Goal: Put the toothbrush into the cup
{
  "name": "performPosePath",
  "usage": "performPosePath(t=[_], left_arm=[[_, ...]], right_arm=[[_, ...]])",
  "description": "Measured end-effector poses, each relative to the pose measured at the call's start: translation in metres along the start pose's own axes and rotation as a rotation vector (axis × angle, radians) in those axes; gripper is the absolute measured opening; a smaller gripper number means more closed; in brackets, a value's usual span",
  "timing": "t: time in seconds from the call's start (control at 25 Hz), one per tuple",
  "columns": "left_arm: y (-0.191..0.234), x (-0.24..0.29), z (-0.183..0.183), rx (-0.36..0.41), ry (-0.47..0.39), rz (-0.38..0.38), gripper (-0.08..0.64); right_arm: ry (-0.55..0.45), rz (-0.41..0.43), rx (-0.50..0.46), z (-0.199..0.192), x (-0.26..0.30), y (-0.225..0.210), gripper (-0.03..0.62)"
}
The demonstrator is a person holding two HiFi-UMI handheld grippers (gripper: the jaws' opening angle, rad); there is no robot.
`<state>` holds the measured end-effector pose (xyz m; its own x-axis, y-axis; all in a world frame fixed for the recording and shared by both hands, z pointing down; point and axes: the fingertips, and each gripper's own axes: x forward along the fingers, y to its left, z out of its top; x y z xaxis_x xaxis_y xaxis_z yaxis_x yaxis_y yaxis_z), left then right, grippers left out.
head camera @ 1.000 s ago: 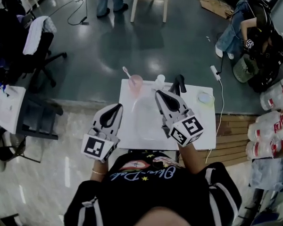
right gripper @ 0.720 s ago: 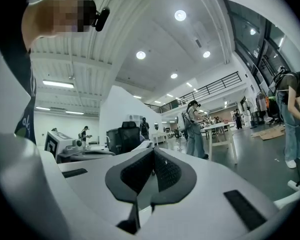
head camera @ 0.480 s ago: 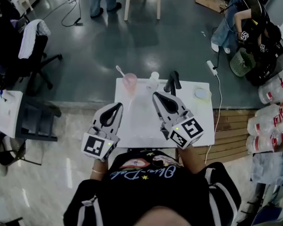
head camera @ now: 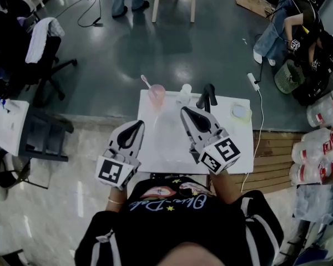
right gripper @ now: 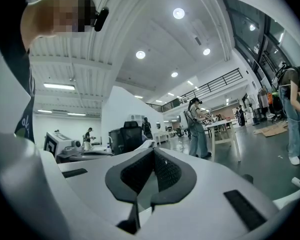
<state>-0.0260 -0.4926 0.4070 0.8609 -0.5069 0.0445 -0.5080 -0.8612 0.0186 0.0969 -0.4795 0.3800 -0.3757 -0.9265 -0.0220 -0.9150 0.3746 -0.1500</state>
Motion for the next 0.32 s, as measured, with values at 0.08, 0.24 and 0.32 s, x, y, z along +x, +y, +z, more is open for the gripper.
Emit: performPosePath(t=[0.08, 0.24, 0.32], left_arm=[[0.0013, -0.0011, 0.0004, 0.000, 0.000, 0.005, 0.002], [0.0008, -0.0028, -0.0010, 0.000, 0.002, 0.009, 0.002], [-0.0001, -0.0036, -0.0022, 0.001, 0.002, 0.011, 0.002]], right_arm=[[-0.003, 0.002, -0.001, 0.0009, 0.0013, 0.0010, -0.002], [-0.009, 0.002, -0.003, 0.0006, 0.0007, 0.0015, -0.001], [-0.008, 0.004, -0.004, -0.0008, -0.0001, 0.0018, -0.002]])
